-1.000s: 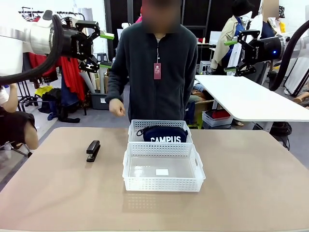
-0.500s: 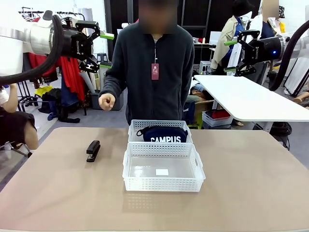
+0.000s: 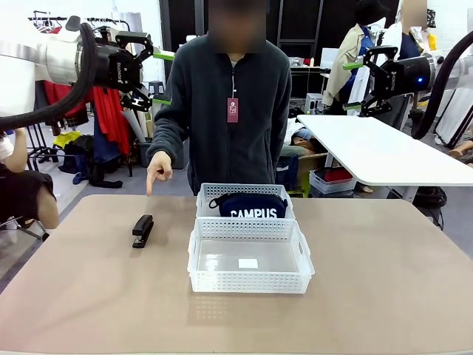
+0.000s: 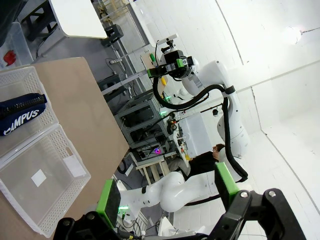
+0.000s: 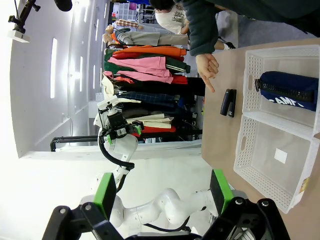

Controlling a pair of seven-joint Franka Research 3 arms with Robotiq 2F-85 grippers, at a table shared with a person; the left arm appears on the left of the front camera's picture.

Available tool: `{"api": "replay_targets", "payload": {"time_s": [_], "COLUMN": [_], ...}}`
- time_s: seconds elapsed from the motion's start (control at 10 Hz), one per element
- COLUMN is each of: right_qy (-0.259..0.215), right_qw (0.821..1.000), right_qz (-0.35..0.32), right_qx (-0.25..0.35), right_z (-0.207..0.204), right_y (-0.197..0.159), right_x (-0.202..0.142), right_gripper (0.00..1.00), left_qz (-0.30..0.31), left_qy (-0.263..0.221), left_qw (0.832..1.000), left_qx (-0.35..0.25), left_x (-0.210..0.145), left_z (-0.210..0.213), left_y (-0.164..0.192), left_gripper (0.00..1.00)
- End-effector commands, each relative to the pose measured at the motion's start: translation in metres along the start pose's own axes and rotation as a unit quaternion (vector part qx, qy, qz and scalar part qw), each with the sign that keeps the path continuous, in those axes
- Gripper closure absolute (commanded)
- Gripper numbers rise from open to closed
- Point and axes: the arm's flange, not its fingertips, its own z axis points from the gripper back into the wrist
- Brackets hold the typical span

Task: Distribute items into two baskets.
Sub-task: Pick up the Stapler that the person points to.

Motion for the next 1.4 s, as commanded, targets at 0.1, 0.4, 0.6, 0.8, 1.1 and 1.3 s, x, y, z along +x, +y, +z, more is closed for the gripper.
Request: {"api": "replay_targets", "payload": {"time_s": [0.1,0.4,0.6,0.8,1.1,1.3], "right_qy": [0.003,0.003,0.003,0.003,0.003,0.003], "right_qw": [1.0,1.0,1.0,1.0,1.0,1.0], "right_qz": [-0.003,-0.003,-0.003,-0.003,-0.003,-0.003], "right_qx": [0.002,0.002,0.002,0.002,0.002,0.002], "right_z": [-0.0005,-0.0005,-0.0005,-0.0005,-0.0005,-0.0005], "right_y": [0.0023,0.0023,0.0023,0.0023,0.0023,0.0023], "right_x": [-0.0015,-0.0015,-0.0015,-0.0015,-0.0015,-0.0015], "right_gripper": [0.0,0.0,0.0,0.0,0.0,0.0], "left_qz": [0.003,0.003,0.003,0.003,0.003,0.003], "left_qy": [0.001,0.001,0.001,0.001,0.001,0.001], "left_qw": [1.0,1.0,1.0,1.0,1.0,1.0], "left_qx": [-0.003,-0.003,-0.003,-0.003,-0.003,-0.003], "left_x": [-0.0004,-0.0004,-0.0004,-0.0004,-0.0004,-0.0004], "left_z": [0.0001,0.0001,0.0001,0.0001,0.0001,0.0001], "left_y": [-0.0028,-0.0028,-0.0028,-0.0028,-0.0028,-0.0028], "left_gripper": [0.0,0.0,0.0,0.0,0.0,0.0]}}
